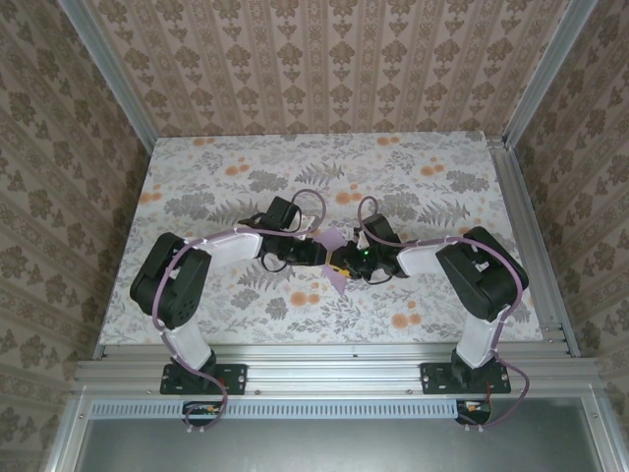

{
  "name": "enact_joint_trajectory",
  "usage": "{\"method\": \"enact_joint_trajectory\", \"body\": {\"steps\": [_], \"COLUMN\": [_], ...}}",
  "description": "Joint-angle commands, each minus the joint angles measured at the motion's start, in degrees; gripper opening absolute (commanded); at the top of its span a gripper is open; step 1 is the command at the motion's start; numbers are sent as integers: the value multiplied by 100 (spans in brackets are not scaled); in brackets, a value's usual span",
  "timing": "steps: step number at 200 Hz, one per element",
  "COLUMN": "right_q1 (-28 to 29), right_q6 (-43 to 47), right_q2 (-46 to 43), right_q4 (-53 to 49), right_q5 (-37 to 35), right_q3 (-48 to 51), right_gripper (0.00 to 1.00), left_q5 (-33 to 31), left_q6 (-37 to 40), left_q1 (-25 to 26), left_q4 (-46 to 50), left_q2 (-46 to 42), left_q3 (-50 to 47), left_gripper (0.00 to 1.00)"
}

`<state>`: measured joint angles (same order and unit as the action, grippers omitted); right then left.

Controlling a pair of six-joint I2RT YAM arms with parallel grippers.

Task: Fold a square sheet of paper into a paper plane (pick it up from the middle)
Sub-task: Third fold the triangle at the center of the table.

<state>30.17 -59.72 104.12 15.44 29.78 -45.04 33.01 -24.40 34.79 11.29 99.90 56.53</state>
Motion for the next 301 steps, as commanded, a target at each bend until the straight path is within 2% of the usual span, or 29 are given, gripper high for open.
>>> {"method": "enact_joint_trajectory", "body": {"steps": [1, 62, 130, 301], "right_q1": [50, 50, 51, 68], "right_q6": [31, 160, 251, 255], "right_q2": [228, 171, 206, 306], "right_q4": [-463, -531, -540, -319], "right_q5": [-271, -212, -150, 23], "right_q3": [250, 305, 285, 320], "right_gripper": [25, 9, 0, 0], "left_q5": [38, 84, -42, -1100], "left_q6": [2, 10, 164, 746], "left_q1": [2, 98, 221, 499], "left_q4": [57, 19, 248, 1164], "left_q2": [-42, 221, 482, 1064], "left_q3": [-4, 104, 333, 838], "left_gripper": [32, 29, 29, 19]}}
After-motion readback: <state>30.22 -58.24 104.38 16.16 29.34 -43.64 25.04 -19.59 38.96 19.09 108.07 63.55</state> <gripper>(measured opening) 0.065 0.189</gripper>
